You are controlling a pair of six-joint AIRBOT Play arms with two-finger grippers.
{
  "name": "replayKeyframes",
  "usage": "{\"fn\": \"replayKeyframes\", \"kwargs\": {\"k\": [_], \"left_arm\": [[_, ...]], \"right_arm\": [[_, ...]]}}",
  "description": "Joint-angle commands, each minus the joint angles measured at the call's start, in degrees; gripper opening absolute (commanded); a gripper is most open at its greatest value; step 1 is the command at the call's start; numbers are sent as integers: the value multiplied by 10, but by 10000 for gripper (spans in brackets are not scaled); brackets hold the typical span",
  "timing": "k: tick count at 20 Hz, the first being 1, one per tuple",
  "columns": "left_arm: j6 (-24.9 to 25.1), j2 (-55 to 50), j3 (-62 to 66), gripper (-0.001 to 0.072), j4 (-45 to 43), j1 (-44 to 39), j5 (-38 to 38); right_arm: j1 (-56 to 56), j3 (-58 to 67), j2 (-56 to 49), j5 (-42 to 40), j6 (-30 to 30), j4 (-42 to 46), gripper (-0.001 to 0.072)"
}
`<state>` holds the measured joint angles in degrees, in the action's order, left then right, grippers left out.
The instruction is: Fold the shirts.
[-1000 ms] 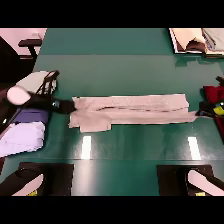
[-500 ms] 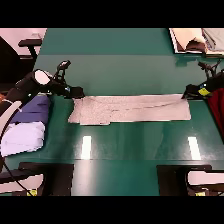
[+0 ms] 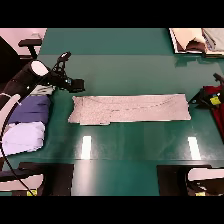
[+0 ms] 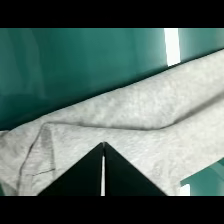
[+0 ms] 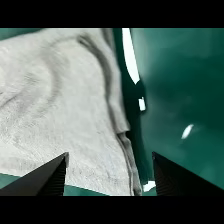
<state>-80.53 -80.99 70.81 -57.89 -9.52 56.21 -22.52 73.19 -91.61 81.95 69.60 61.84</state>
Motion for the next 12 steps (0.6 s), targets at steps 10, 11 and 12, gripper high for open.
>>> {"fn": "replayKeyframes", "kwargs": {"k": [10,11,12], "left_arm": [[-46,-129,76,23,61,-148,-71],[-46,-148,97,22,60,-162,-71],[-46,-165,114,22,60,-174,-71]], "right_arm": [[47,-25,-39,-17,-71,-112,10],[52,-12,-23,-11,-71,-113,10],[58,2,-2,-4,-70,-113,10]]}}
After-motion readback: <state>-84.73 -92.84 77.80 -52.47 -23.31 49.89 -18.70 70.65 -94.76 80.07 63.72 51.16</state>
